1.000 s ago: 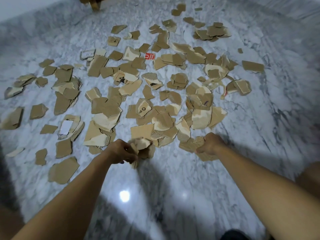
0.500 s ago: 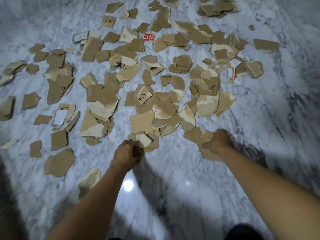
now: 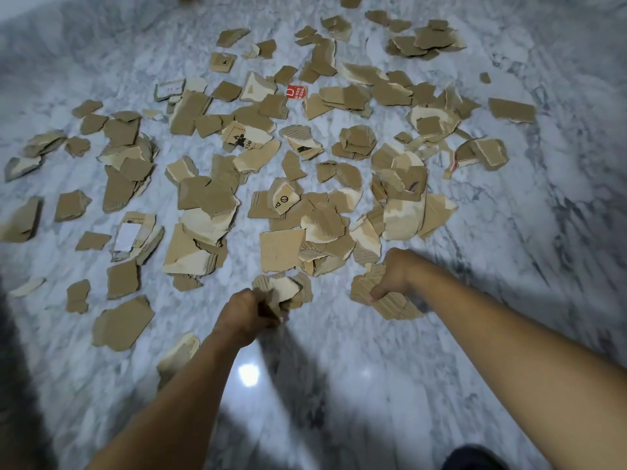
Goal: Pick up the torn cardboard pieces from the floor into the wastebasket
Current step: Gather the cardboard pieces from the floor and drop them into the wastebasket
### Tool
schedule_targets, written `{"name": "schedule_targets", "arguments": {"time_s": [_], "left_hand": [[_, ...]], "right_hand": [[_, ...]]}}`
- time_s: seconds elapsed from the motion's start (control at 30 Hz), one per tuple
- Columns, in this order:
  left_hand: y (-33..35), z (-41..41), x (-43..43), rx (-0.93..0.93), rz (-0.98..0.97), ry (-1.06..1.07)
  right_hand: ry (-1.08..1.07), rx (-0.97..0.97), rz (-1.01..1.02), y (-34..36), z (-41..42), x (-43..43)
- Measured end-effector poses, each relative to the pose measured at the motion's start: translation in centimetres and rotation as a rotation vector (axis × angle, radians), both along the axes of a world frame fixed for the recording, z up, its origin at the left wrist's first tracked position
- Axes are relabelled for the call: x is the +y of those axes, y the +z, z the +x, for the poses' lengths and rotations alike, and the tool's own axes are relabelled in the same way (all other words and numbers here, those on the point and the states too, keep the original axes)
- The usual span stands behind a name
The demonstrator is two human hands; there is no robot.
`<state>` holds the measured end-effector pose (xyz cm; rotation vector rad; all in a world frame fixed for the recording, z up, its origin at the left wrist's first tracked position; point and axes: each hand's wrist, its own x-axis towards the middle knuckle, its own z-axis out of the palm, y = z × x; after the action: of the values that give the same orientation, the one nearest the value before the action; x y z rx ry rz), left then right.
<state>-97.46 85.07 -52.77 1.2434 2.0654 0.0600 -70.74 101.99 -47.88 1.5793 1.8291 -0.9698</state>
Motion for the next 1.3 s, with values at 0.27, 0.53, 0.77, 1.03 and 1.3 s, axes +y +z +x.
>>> {"name": "schedule_targets", "arguments": {"time_s": [0.27,0.53,0.77,1.03,1.3], "left_hand": [[1.4,-1.9,2.5,0.017,0.064,-0.192],[-2.0,0.9,2.5,0.223,0.083,-0.220],[-0.1,-0.8,3.0,-0.116,0.097,0.044],[0.0,2.4,6.4,-0.043,0.024,-0.231],[-1.3,5.1,6.4,-0.041,0.035,-0.204]], "right_hand": [[0.079,0.058,0.107,-1.9,-1.5,-1.1],[-0.047,0.050,0.215,-6.2,-1.0,-3.0],[0.004,0.056,0.023,-5.5,0.1,-2.0],[-0.172,0.145,0.084,-2.3,0.3,3.3],[-0.371,0.181,0.289,-5.3,-3.1,2.7]]}}
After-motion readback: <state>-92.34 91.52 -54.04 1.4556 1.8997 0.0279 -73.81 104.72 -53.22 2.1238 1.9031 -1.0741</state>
